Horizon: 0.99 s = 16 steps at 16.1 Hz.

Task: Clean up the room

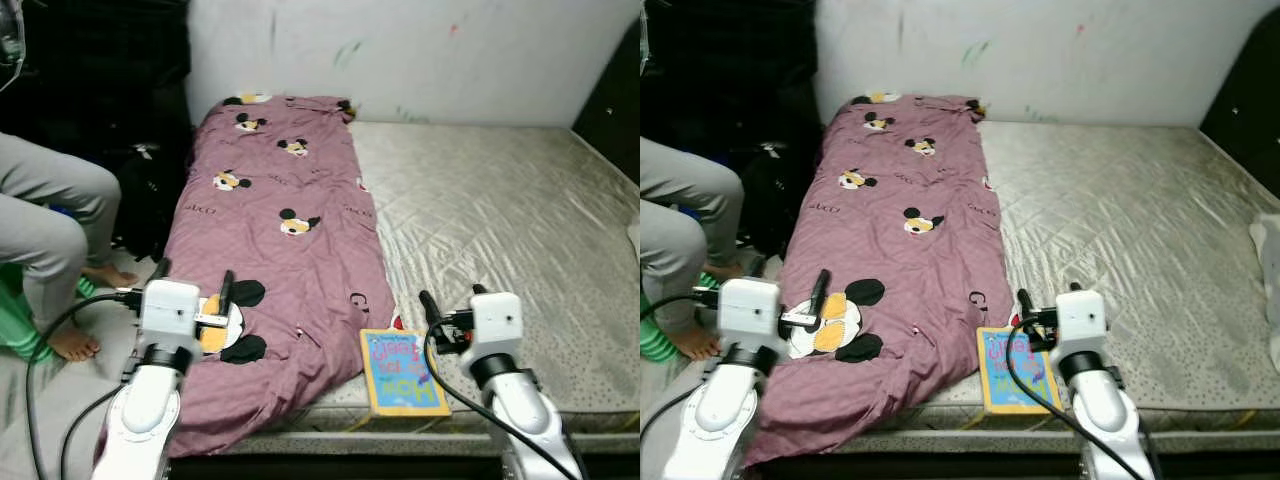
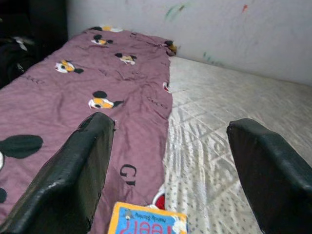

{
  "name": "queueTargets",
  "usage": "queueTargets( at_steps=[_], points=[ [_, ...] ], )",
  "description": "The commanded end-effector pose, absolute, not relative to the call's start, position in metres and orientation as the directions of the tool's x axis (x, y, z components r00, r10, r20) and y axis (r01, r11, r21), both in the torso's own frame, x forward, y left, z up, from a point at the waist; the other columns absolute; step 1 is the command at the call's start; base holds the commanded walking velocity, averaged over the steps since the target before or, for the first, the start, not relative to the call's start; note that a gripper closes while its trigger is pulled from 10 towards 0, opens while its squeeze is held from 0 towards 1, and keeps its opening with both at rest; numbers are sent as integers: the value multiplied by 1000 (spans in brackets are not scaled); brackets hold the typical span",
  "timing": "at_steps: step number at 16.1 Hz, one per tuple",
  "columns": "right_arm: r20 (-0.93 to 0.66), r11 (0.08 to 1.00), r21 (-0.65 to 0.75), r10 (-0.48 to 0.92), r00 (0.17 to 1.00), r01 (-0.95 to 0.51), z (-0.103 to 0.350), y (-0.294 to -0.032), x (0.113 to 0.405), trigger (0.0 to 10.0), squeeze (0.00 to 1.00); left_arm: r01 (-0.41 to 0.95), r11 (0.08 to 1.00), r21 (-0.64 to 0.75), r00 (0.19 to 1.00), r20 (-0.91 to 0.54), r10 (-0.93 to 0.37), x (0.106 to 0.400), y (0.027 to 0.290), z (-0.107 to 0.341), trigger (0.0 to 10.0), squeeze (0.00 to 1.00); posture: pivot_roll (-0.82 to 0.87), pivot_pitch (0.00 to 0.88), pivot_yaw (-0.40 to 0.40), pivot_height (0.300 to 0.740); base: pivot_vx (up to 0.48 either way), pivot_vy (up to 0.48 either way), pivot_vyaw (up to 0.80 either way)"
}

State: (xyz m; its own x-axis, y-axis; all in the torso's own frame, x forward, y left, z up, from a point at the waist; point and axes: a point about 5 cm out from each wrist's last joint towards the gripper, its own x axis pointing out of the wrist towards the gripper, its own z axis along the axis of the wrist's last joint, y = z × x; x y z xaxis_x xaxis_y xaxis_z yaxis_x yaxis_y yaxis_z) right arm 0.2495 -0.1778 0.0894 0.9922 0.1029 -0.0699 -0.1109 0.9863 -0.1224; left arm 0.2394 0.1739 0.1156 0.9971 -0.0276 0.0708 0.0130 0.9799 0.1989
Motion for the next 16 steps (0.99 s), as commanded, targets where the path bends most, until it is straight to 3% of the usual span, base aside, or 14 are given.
queueTargets(
  at_steps=[1, 16],
  points=[
    [-59, 986, -136, 89, 994, -96, 93, -184, 250, 10000, 0, 17, 981, 195, 997, 75, -32, 240, 170, 116, 10000, 0, -121, 0, -7, 740, 0, -368, 0],
    [-80, 985, -138, 92, 993, -102, 85, -186, 254, 10000, 0, 21, 982, 186, 998, 56, -32, 237, 169, 112, 10000, 0, -101, 0, -8, 740, 0, -364, 0]
  ],
)
